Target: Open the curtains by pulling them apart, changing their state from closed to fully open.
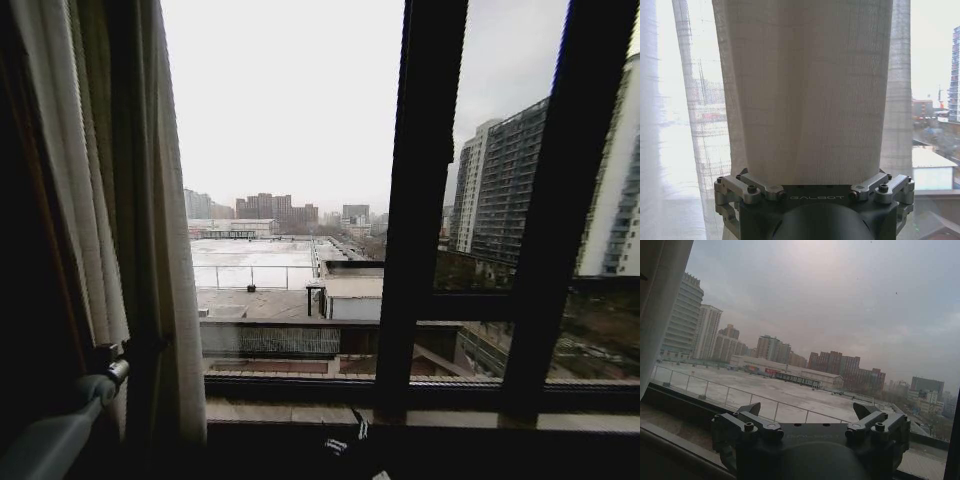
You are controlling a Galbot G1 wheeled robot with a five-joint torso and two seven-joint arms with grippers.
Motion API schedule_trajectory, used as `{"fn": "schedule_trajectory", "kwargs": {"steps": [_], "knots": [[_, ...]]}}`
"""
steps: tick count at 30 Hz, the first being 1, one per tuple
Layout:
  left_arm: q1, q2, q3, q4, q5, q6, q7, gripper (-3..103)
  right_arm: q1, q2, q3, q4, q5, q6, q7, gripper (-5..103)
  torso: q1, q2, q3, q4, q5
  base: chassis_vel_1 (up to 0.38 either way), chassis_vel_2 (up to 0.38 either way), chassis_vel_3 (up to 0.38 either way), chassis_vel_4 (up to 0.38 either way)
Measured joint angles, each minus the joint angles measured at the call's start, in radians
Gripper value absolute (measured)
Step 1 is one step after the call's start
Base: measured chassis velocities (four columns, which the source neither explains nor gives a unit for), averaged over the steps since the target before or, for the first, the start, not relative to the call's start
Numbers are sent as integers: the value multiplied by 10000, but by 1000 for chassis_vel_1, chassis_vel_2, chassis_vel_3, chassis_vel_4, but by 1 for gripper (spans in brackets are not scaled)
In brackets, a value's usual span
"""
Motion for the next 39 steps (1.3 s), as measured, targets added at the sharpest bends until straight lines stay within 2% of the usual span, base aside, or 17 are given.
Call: {"fn": "schedule_trajectory", "kwargs": {"steps": [3,5,9,12,14,16,17,20,25,28,29,31,32,33,34,37,39], "knots": [[-103,-35,314,-30,-57,32,-69,100,9,1,0,2,-60,-14,-6,100,-1,0,0,3,-1,0,0,0,0],[-516,6,705,306,-56,32,213,100,17,0,4,-19,-94,-24,-8,100,-1,0,-1,-8,0,0,0,0,0],[-838,120,1096,456,-84,80,575,100,59,-1,-24,-129,-172,-33,-11,100,0,0,0,-3,2,0,0,0,0],[-879,34,1170,492,-106,87,535,103,81,0,-63,-137,-186,-58,-9,100,0,0,0,-2,1,0,0,0,0],[-830,5,1170,498,-107,57,461,100,81,0,-64,-126,-188,-73,-5,100,0,0,-1,-4,1,0,0,0,0],[-668,-21,1152,466,-99,-6,353,89,66,0,-48,-80,-197,-85,2,100,0,0,0,-2,-1,0,0,0,0],[-668,-21,1152,466,-99,-6,353,89,66,0,-48,-80,-197,-85,2,100,0,0,0,-2,-1,0,0,0,0],[-545,-52,1065,441,-86,-84,259,74,-57,0,9,121,-200,-245,18,100,0,0,0,-2,-1,0,0,0,0],[-582,-52,1075,523,-95,-103,253,62,-182,0,88,290,-197,-325,29,100,0,0,-1,-2,0,0,0,0,0],[-656,-77,1112,597,-95,-121,253,46,-282,0,147,377,-196,-327,40,100,0,0,0,-3,0,0,0,0,0],[-656,-77,1112,597,-95,-121,253,46,-282,0,147,377,-196,-327,40,100,0,0,0,-3,0,0,0,0,0],[-632,-84,1095,581,-95,-125,254,35,-356,0,156,439,-191,-327,50,100,0,0,0,-6,0,0,0,0,0],[-632,-84,1095,581,-95,-125,254,35,-356,0,156,439,-191,-327,50,100,0,0,0,-6,0,0,0,0,0],[-589,-79,1064,549,-96,-127,256,30,-377,0,159,461,-190,-327,52,100,0,0,0,-6,0,0,0,0,0],[-482,-41,935,503,-96,-127,258,24,-393,0,173,491,-187,-327,55,100,0,0,0,-6,0,0,0,0,0],[-346,-4,749,458,-90,-128,218,19,-392,0,180,503,-184,-327,55,100,0,0,-1,-5,1,0,0,0,0],[10,67,258,421,-63,-178,48,8,-355,0,187,493,-179,-327,55,100,0,0,-1,-3,0,0,0,0,0]]}}
